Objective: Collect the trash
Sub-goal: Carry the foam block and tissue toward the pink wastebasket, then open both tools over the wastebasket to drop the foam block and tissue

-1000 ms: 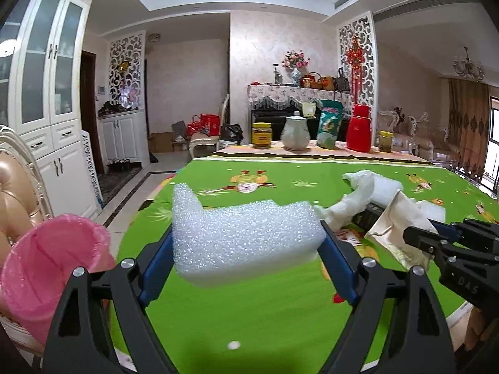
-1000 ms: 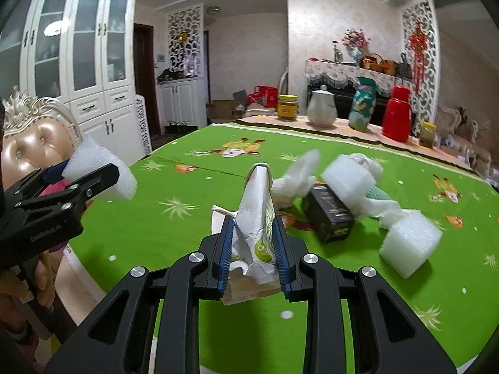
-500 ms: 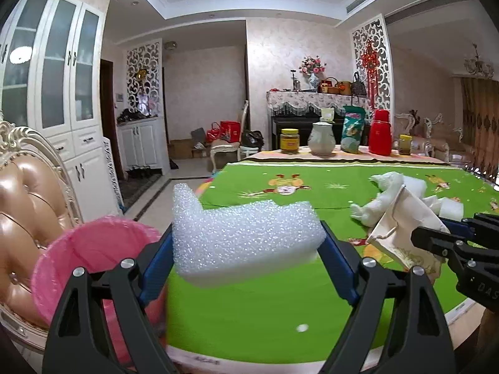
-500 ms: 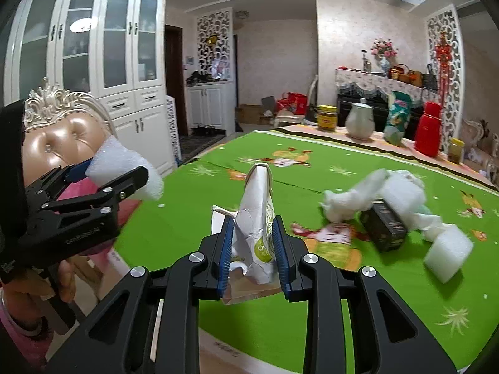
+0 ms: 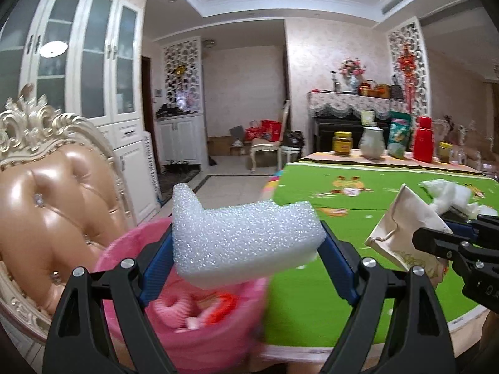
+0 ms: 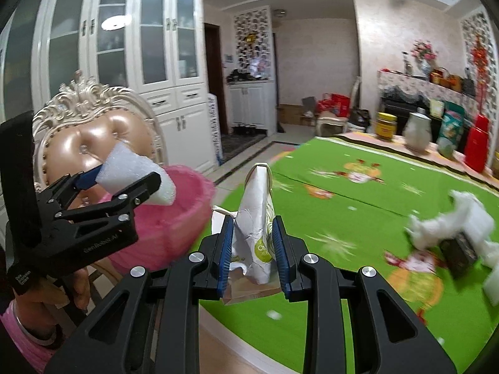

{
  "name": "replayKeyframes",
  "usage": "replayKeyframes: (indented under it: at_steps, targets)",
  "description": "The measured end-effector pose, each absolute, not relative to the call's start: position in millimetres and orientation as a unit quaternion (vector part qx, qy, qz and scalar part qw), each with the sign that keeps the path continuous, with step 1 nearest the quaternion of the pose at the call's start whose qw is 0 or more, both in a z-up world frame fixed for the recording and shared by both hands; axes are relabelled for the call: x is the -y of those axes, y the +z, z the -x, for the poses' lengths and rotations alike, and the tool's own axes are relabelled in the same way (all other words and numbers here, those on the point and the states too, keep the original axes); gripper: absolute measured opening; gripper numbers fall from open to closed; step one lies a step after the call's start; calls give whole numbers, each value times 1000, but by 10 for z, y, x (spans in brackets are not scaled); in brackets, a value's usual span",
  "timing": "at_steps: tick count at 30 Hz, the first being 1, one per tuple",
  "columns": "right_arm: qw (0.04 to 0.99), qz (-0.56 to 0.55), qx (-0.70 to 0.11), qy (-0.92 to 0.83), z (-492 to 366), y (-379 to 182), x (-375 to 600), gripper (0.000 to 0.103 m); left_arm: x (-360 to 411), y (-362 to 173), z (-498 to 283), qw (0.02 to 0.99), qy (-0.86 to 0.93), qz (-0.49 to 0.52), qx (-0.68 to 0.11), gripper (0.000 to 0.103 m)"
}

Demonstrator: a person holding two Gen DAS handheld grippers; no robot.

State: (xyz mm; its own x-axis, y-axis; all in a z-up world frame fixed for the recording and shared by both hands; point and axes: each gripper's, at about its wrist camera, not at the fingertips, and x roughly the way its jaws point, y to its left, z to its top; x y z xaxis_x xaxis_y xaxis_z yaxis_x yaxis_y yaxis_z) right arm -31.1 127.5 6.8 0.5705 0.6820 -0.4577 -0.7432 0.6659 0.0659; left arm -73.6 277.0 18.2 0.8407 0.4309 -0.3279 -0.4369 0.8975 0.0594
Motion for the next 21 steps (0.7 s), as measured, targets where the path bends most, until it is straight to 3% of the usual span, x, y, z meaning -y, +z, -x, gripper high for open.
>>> replayKeyframes:
  at_steps: [21]
  targets:
    - [833,41,-286,472,106,-55,-2573,28,-4185,-68,950,926,292,93,-220,84]
